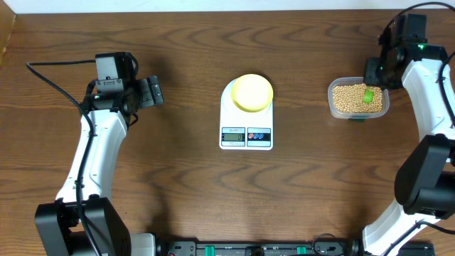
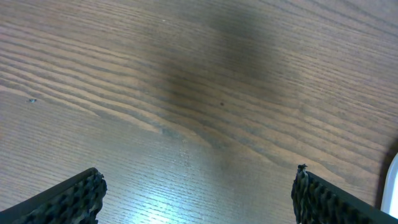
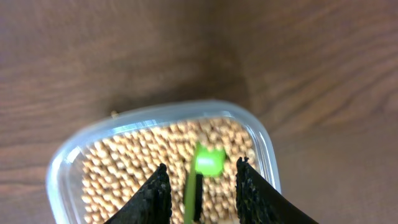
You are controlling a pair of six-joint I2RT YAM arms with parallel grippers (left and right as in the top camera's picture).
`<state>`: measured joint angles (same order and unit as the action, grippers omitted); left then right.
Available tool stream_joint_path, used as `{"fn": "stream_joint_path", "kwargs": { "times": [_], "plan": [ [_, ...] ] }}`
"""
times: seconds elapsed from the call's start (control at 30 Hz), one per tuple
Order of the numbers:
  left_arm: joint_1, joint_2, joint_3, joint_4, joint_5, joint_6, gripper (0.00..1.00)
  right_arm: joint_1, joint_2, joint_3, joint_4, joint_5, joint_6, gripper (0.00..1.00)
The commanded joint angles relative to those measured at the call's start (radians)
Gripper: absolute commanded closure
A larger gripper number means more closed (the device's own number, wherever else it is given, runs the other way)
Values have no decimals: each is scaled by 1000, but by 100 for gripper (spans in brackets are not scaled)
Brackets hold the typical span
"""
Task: Scoop item into bowl and weigh 50g on scale
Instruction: 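Dig the green scoop into the soybeans with the right gripper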
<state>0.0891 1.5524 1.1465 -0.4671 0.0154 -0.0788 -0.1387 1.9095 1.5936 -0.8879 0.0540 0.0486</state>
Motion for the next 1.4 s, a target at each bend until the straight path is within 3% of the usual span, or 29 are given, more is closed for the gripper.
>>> {"fn": "stream_joint_path", "kwargs": {
  "times": [0.0, 0.13, 0.3, 0.57, 0.67, 0.77, 0.83, 0.9, 1.0, 1.17, 1.37],
  "plan": [
    [0, 14, 1, -2, -16, -9, 2, -18, 7, 1, -12, 37, 7, 67],
    [0, 14, 1, -2, -16, -9, 2, -29, 7, -52, 11, 18, 7, 69],
    [0, 14, 1, -2, -16, -9, 2, -45, 7, -99, 87, -27, 8, 84],
    [0, 14, 1, -2, -16, -9, 2, -45, 7, -98, -29, -64, 25, 90],
    [-1, 14, 1, -2, -16, -9, 2, -45, 7, -98, -44, -64, 25, 89],
    [0, 14, 1, -2, -16, -9, 2, -45, 7, -98, -27, -60, 25, 79],
    [-1, 14, 1, -2, -16, -9, 2, -48, 7, -98, 1, -57, 25, 63],
    [0, 14, 1, -2, -16, -9, 2, -51, 7, -98, 34, -59, 25, 57],
    [0, 14, 1, -2, -16, -9, 2, -51, 7, -98, 50, -65, 30, 59],
    [0, 14, 1, -2, -16, -9, 2, -50, 7, -99, -27, -65, 52, 72],
    [0, 14, 1, -2, -16, -9, 2, -50, 7, -99, -35, -64, 40, 73]
  ]
}}
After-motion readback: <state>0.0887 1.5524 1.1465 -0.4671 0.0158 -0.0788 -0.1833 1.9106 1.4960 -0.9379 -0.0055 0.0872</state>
